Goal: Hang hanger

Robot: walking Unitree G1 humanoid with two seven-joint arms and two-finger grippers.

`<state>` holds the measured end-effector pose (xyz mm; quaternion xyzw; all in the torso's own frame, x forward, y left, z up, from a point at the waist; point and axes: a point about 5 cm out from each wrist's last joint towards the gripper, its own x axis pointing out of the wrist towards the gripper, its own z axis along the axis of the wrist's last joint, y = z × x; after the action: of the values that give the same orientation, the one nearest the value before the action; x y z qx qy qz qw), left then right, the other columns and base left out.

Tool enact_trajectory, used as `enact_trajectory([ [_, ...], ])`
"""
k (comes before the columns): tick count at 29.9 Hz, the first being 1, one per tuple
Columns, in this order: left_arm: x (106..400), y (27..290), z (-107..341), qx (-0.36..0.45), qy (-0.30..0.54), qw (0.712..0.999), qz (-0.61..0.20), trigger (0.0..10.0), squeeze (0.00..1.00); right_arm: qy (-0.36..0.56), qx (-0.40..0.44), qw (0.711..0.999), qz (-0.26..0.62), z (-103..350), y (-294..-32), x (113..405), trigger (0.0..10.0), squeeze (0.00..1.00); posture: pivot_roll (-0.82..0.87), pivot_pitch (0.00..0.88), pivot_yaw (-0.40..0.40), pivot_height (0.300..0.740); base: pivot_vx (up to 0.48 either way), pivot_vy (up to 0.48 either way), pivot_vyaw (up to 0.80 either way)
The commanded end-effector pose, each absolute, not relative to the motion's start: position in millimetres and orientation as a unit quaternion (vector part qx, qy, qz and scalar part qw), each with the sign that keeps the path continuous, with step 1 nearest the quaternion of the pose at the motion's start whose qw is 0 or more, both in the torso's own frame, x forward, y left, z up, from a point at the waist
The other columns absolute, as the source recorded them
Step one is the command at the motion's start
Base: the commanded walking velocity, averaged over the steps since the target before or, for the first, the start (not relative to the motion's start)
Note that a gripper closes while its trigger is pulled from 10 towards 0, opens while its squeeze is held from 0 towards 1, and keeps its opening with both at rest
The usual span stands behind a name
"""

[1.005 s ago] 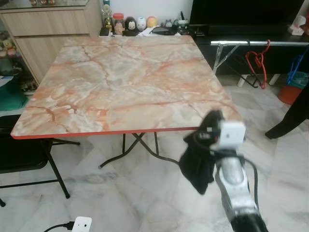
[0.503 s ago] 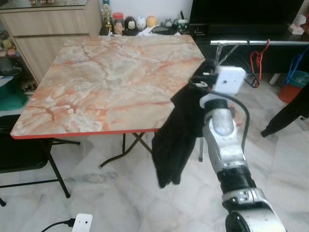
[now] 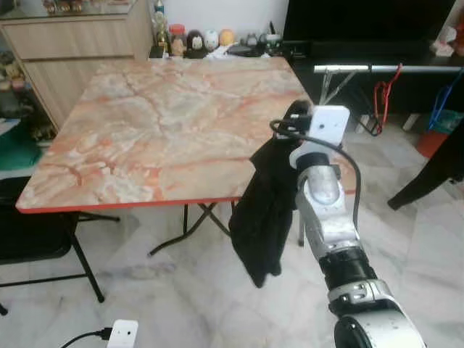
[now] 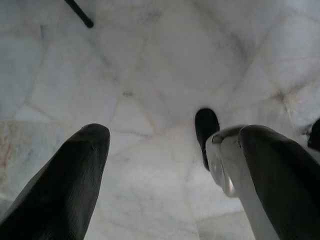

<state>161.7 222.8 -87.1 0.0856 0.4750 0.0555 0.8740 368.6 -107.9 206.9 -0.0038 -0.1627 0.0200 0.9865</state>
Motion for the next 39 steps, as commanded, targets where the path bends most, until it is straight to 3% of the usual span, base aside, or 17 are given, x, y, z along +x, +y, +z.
enact_trajectory([
  [1,160,224,-88,0.079,0.475,0.874,0.066,10.0,0.00,-0.194,-0.001,0.981,0.025,221,-104,367,10.0,0.00,0.08,0.000,-0.025,0.740,0.431,0.000,0.00],
  [13,161,224,-87,0.082,0.476,0.874,0.061,10.0,0.00,-0.232,0.009,0.972,0.023,242,-102,367,10.0,0.00,0.08,0.000,-0.025,0.740,0.452,0.000,0.00],
  [28,143,228,-93,0.086,0.497,0.861,0.064,10.0,0.00,-0.327,0.021,0.943,0.050,317,-89,381,10.0,0.00,0.06,0.000,-0.027,0.740,0.445,0.000,0.00],
  [33,143,226,-94,0.081,0.497,0.862,0.056,10.0,0.00,-0.284,-0.002,0.958,0.050,302,-87,388,10.0,0.00,0.07,0.000,-0.035,0.740,0.000,0.000,0.00],
  [39,141,225,-95,0.084,0.502,0.859,0.054,10.0,0.00,-0.164,-0.051,0.981,0.086,233,-78,379,10.0,0.00,0.06,0.000,-0.033,0.740,0.000,0.000,0.00],
])
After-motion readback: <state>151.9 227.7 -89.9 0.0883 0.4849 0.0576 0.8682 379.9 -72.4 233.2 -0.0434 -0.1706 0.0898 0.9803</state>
